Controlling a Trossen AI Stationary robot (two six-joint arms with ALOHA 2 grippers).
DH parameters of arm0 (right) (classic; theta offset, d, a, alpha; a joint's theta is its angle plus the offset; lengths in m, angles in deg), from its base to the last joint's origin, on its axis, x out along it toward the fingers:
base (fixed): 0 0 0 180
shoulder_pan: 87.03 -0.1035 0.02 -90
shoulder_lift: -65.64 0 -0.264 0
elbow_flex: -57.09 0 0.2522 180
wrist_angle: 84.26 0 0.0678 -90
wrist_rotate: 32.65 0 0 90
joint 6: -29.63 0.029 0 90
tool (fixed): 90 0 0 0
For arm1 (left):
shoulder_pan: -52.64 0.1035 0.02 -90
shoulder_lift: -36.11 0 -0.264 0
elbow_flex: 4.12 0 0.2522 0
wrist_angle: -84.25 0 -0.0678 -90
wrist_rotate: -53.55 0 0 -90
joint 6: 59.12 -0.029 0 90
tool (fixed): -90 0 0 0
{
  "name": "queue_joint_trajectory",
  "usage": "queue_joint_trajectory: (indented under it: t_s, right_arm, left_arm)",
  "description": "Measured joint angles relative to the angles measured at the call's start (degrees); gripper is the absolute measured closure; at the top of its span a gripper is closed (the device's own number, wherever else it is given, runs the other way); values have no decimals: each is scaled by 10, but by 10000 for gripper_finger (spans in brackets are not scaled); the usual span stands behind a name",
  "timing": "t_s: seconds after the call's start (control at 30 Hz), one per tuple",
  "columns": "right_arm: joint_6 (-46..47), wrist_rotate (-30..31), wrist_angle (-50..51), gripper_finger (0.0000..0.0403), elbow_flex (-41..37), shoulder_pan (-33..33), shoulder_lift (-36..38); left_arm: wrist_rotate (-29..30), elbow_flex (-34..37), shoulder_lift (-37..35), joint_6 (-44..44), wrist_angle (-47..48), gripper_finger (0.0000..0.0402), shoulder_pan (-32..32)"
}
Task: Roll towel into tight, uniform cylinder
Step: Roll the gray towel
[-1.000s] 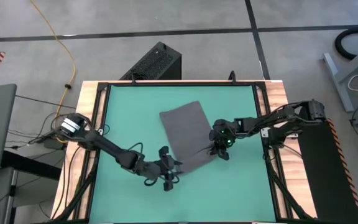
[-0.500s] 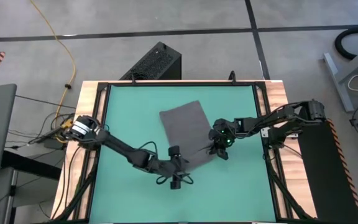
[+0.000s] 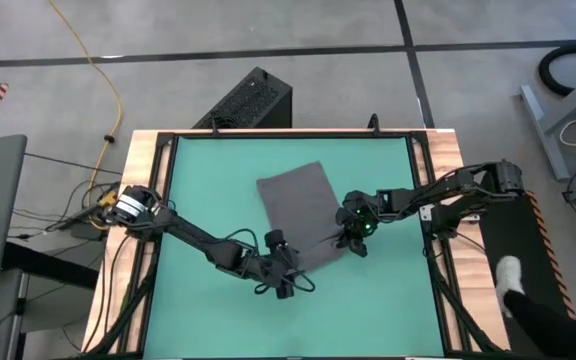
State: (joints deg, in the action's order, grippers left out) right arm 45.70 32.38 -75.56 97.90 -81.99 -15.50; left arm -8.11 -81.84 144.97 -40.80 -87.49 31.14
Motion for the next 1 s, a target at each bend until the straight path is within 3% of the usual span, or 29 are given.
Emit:
queue_joint_trajectory:
  t_s: [0.27,0.57,0.67,0.8,1.0]
  right_arm:
    - [2,10,-2,340,1,0,0]
    - [13,11,1,340,1,0,1]
    - [20,11,2,340,1,1,1]
    - [48,10,10,340,1,4,1]
    - [55,8,16,339,1,4,1]
  left_arm:
    - [25,0,1,24,36,152,-22]
    - [36,1,59,49,6,152,-29]
    - [66,1,63,72,21,159,-29]
    - [60,0,63,123,34,206,-23]
    - [-1,0,61,142,32,333,-6]
